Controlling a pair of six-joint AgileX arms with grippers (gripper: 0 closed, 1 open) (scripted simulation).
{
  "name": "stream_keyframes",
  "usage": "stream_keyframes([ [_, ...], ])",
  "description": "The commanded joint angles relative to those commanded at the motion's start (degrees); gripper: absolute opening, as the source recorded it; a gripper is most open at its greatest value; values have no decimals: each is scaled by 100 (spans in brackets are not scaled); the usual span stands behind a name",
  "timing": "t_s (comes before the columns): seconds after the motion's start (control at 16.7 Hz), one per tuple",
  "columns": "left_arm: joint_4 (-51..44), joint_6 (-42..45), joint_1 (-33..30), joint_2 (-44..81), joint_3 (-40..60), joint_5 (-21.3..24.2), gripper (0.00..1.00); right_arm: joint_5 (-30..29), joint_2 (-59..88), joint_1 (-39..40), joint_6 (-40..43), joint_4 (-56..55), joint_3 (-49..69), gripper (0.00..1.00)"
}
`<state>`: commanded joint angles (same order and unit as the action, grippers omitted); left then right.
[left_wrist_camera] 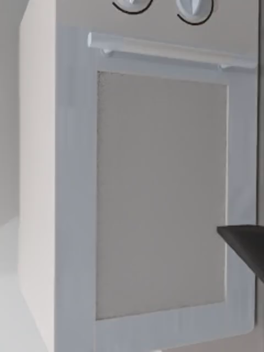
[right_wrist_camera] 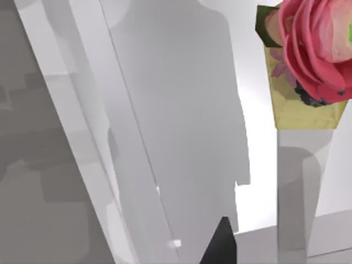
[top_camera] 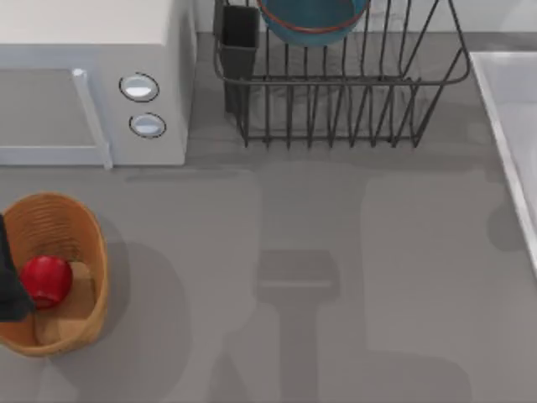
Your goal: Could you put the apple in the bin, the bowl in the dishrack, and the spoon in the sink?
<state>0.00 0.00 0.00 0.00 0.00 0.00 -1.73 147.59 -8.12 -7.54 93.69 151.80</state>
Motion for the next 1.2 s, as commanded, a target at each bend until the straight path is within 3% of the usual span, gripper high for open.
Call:
stream_keyframes([
  [0.3, 0, 0, 0, 0, 0, 0, 100, -20, 909, -21, 20, 305, 1327, 0],
  [0.72, 0, 0, 0, 0, 0, 0, 100, -16, 971, 12, 12, 302, 1415, 0],
  [1.2, 0, 0, 0, 0, 0, 0, 100, -11, 431, -8, 25, -902, -500, 0],
])
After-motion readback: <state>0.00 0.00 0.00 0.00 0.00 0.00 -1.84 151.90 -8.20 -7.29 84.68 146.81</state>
